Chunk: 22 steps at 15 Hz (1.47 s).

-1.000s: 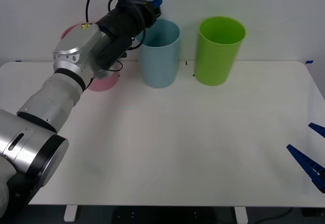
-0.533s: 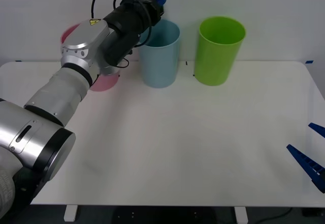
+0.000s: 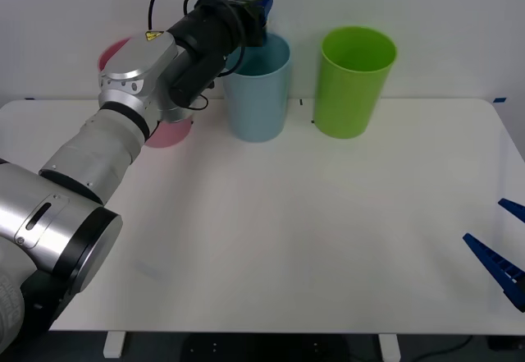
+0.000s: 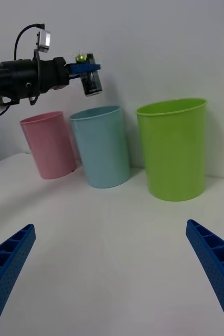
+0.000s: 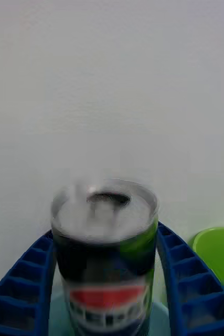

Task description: Grasp the object on the table and drop it into the matching bin: aluminum can to the light blue bin, PET bottle to the pink bin.

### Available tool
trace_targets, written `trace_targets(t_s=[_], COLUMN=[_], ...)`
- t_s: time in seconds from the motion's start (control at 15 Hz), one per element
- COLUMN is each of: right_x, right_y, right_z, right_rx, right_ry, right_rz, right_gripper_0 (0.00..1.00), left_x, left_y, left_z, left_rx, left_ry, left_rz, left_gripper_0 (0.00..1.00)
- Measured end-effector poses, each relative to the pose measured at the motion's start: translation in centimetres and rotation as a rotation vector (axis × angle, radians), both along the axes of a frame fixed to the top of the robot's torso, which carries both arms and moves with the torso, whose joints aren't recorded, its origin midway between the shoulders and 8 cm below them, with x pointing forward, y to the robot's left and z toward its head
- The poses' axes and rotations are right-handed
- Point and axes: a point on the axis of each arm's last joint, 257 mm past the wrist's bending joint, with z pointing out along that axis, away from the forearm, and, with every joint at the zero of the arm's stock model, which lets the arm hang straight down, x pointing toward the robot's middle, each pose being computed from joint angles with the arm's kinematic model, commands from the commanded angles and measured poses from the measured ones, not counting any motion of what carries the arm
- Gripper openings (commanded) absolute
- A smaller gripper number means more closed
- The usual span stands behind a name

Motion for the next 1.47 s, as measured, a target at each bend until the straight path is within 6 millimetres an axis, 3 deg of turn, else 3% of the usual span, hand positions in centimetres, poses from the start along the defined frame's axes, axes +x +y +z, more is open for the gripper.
trace_targets(t_s=[0.73, 1.0, 1.47], right_x=[0.0, 0.0, 0.0], right_y=[0.0, 0.0, 0.0], right_z=[0.0, 0.0, 0.0], right_rx=[0.000, 0.000, 0.000], right_ry=[0.000, 0.000, 0.000], right_rz=[0.000, 0.000, 0.000], right_gripper_0=[1.00, 1.00, 1.00], left_x=[0.1, -0.5, -3.8], left_y=[0.9, 2.8, 7.2], left_z=[0.1, -0.5, -1.7], left_rx=[-0.032, -0.056, -0.088], left_ry=[0.010, 0.015, 0.020], left_rz=[-0.002, -0.037, -0.098], left_gripper_0=[1.00, 1.00, 1.00])
